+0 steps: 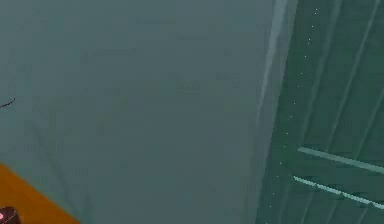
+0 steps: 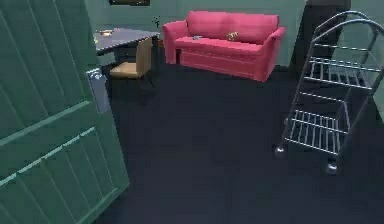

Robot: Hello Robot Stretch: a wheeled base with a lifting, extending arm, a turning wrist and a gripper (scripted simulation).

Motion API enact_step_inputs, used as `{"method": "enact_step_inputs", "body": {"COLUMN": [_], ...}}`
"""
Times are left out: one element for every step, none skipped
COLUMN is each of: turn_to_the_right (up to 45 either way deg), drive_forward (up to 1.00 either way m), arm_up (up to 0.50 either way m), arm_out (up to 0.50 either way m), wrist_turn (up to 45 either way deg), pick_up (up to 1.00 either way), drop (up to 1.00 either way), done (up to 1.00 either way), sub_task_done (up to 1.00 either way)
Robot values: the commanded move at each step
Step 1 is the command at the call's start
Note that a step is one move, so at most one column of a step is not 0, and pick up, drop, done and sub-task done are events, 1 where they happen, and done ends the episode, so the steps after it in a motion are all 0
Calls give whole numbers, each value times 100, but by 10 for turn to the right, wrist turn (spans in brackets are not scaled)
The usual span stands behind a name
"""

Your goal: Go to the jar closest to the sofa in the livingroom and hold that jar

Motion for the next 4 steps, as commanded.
{"method": "enact_step_inputs", "body": {"turn_to_the_right": [450, 450, 120, 0], "drive_forward": [0, 0, 0, 100], "arm_up": [0, 0, 0, 0], "arm_out": [0, 0, 0, 0], "wrist_turn": [0, 0, 0, 0], "pick_up": [0, 0, 0, 0], "drop": [0, 0, 0, 0], "done": [0, 0, 0, 0], "sub_task_done": [0, 0, 0, 0]}}
